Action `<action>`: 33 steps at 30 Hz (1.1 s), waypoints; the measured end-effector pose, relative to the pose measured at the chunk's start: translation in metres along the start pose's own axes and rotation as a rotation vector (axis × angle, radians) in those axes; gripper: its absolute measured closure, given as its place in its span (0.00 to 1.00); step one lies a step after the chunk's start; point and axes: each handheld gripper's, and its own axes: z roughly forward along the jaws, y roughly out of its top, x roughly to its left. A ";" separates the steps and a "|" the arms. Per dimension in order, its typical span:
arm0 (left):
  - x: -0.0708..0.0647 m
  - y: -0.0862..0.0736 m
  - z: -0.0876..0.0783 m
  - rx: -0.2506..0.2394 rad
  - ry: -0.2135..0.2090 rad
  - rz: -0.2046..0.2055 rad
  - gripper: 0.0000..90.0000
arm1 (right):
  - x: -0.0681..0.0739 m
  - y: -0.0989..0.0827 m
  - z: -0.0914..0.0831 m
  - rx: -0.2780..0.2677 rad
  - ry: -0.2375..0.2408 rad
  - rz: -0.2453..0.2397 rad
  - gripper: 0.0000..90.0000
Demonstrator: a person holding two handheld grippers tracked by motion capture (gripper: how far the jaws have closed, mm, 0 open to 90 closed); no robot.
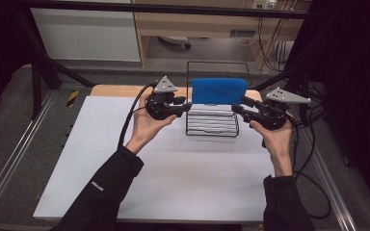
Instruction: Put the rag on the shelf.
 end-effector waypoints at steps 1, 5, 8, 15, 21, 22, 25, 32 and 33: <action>0.001 -0.003 -0.003 0.001 0.003 -0.006 0.63 | 0.002 -0.001 0.000 0.008 0.000 -0.001 0.45; 0.005 -0.020 -0.013 0.017 0.012 -0.018 0.52 | 0.007 -0.007 0.002 0.026 0.005 -0.012 0.30; 0.008 -0.036 -0.021 0.040 0.019 -0.029 0.46 | 0.011 -0.011 0.003 0.050 0.017 -0.012 0.23; 0.019 -0.074 -0.042 0.081 0.054 -0.066 0.31 | 0.015 -0.025 0.004 0.079 0.028 0.005 0.11; 0.023 -0.106 -0.059 0.089 0.090 -0.100 0.19 | 0.020 -0.038 0.006 0.061 0.022 0.002 0.07; 0.023 -0.111 -0.061 0.086 0.097 -0.103 0.19 | 0.021 -0.041 0.006 0.068 0.021 0.002 0.06; 0.024 -0.126 -0.069 0.097 0.110 -0.118 0.15 | 0.024 -0.050 0.007 0.090 0.028 0.001 0.04; 0.023 -0.157 -0.083 0.124 0.141 -0.129 0.09 | 0.028 -0.075 0.007 0.147 0.028 0.011 0.02; 0.023 -0.161 -0.085 0.120 0.138 -0.135 0.09 | 0.028 -0.079 0.008 0.155 0.033 0.016 0.02</action>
